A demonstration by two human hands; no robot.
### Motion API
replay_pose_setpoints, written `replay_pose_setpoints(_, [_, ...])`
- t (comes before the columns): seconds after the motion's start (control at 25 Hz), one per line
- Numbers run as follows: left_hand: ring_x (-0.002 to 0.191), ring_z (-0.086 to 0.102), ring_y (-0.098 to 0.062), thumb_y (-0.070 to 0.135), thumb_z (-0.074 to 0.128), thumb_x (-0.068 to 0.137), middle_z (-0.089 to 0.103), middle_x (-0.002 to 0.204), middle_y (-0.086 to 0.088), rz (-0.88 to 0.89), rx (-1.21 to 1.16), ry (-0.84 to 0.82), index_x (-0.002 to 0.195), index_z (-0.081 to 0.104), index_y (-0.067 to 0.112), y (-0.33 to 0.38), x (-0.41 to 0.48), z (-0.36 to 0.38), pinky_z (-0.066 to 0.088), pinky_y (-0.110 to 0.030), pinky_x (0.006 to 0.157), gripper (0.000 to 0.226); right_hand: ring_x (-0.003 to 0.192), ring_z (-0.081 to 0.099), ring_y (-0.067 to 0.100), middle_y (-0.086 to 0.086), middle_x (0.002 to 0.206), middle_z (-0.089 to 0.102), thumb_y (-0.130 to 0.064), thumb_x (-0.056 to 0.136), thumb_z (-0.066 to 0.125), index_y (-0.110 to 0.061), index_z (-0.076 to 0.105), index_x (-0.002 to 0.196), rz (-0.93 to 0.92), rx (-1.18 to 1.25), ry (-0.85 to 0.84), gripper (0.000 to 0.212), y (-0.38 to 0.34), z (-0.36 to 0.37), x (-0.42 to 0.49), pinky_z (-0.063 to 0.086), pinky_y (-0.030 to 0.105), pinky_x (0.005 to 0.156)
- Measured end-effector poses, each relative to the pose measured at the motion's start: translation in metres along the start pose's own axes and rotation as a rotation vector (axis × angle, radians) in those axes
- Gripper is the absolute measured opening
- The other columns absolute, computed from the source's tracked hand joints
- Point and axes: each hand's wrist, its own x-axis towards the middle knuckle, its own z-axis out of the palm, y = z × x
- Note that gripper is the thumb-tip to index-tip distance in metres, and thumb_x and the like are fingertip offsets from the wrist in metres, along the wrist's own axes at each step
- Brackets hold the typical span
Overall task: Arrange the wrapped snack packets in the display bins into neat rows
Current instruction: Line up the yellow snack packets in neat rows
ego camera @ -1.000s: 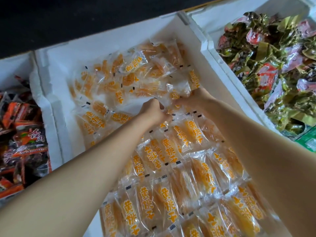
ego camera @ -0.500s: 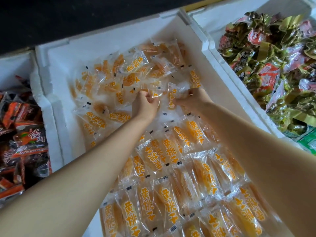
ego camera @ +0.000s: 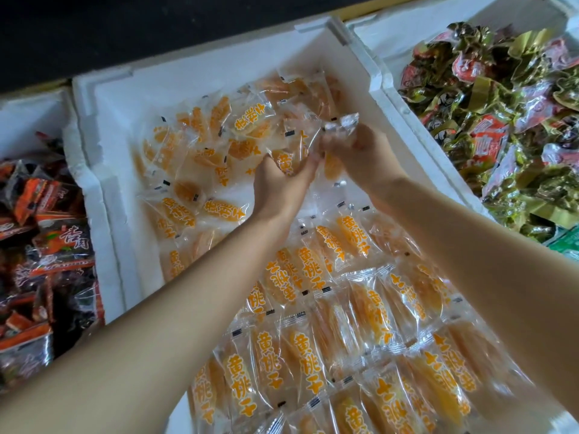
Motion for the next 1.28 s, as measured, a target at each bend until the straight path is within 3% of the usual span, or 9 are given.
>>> replay_pose_setpoints(0.12, [0.082, 0.064, -0.02, 0.035, 0.071, 0.083, 0.068, 0.093, -0.005, 0.064, -0.004, -0.041, 0.094, 0.057, 0.025, 0.0, -0.03, -0.009, 0.053, -0.033, 0.074, 0.021, 0.083, 0.059, 0.023, 0.008, 0.091, 0.061, -0.043, 0.087, 0.059, -0.012, 0.046, 0.1, -0.008, -0.056, 0.047, 0.036, -0.009, -0.025, -0.026, 0.052, 0.035, 0.077])
replay_pose_setpoints(0.28, [0.077, 0.066, -0.016, 0.03, 0.073, 0.081, 0.069, 0.087, 0.0, 0.043, 0.011, -0.07, 0.091, 0.058, 0.027, -0.011, -0.072, -0.018, 0.054, -0.033, 0.072, 0.019, 0.047, 0.051, 0.009, 0.002, 0.064, 0.056, -0.035, 0.087, 0.062, -0.002, 0.052, 0.105, 0.223, -0.001, -0.177, 0.039, 0.005, -0.056, -0.094, 0.043, 0.022, 0.045])
replay_pose_setpoints(0.36, [0.078, 0.067, -0.014, 0.03, 0.073, 0.081, 0.069, 0.085, 0.002, 0.055, 0.047, -0.068, 0.09, 0.06, 0.025, -0.017, -0.087, -0.018, 0.055, -0.035, 0.078, 0.017, 0.042, 0.045, 0.006, 0.001, 0.06, 0.052, -0.039, 0.087, 0.061, -0.006, 0.055, 0.098, 0.327, -0.033, -0.235, 0.035, 0.018, -0.071, -0.127, 0.037, 0.02, 0.044])
replay_pose_setpoints(0.56, [0.085, 0.068, -0.019, 0.031, 0.077, 0.076, 0.071, 0.089, 0.0, 0.077, 0.06, -0.086, 0.083, 0.058, 0.029, -0.029, -0.123, -0.012, 0.054, -0.039, 0.085, 0.021, 0.066, 0.049, 0.016, 0.001, 0.08, 0.053, -0.031, 0.09, 0.057, -0.015, 0.055, 0.096, 0.309, -0.317, -0.199, 0.017, 0.057, -0.11, -0.184, 0.037, 0.021, 0.051])
replay_pose_setpoints(0.72, [0.085, 0.066, -0.015, 0.027, 0.073, 0.081, 0.069, 0.088, 0.002, 0.084, 0.082, -0.151, 0.091, 0.06, 0.025, -0.034, -0.149, -0.008, 0.052, -0.029, 0.08, 0.016, 0.077, 0.057, 0.013, 0.003, 0.105, 0.057, -0.02, 0.082, 0.069, -0.027, 0.043, 0.116, 0.376, -0.309, -0.225, 0.043, 0.084, -0.122, -0.213, 0.045, 0.019, 0.054])
replay_pose_setpoints(0.88, [0.078, 0.062, -0.009, 0.026, 0.074, 0.081, 0.063, 0.08, 0.011, 0.088, 0.078, -0.173, 0.092, 0.059, 0.026, -0.036, -0.166, -0.002, 0.049, -0.022, 0.074, 0.018, 0.081, 0.054, 0.012, -0.002, 0.097, 0.058, -0.017, 0.078, 0.074, -0.018, 0.051, 0.112, 0.22, -0.404, -0.175, 0.041, 0.092, -0.121, -0.223, 0.038, 0.004, 0.063])
replay_pose_setpoints(1.08, [0.074, 0.063, -0.001, 0.023, 0.074, 0.081, 0.065, 0.08, 0.011, 0.082, 0.07, -0.216, 0.084, 0.057, 0.029, -0.035, -0.182, 0.004, 0.049, -0.014, 0.07, 0.018, 0.078, 0.053, 0.009, -0.009, 0.093, 0.057, -0.033, 0.068, 0.082, -0.022, 0.054, 0.111, 0.183, -0.505, -0.13, 0.052, 0.096, -0.125, -0.224, 0.038, 0.018, 0.071])
replay_pose_setpoints(1.2, [0.078, 0.064, -0.005, 0.023, 0.074, 0.081, 0.065, 0.082, 0.01, 0.083, 0.076, -0.224, 0.082, 0.056, 0.03, -0.037, -0.186, 0.005, 0.051, -0.022, 0.073, 0.019, 0.071, 0.047, 0.0, -0.011, 0.089, 0.057, -0.029, 0.067, 0.082, -0.023, 0.059, 0.1, 0.06, -0.548, -0.027, 0.041, 0.091, -0.126, -0.227, 0.033, 0.011, 0.061])
replay_pose_setpoints(1.28, [0.071, 0.062, 0.003, 0.022, 0.074, 0.081, 0.063, 0.079, 0.014, 0.087, 0.074, -0.241, 0.081, 0.056, 0.03, -0.038, -0.19, 0.008, 0.05, -0.015, 0.069, 0.02, 0.08, 0.049, 0.008, -0.008, 0.094, 0.056, -0.028, 0.072, 0.078, -0.021, 0.062, 0.1, -0.043, -0.606, -0.032, 0.033, 0.089, -0.126, -0.231, 0.034, 0.017, 0.067])
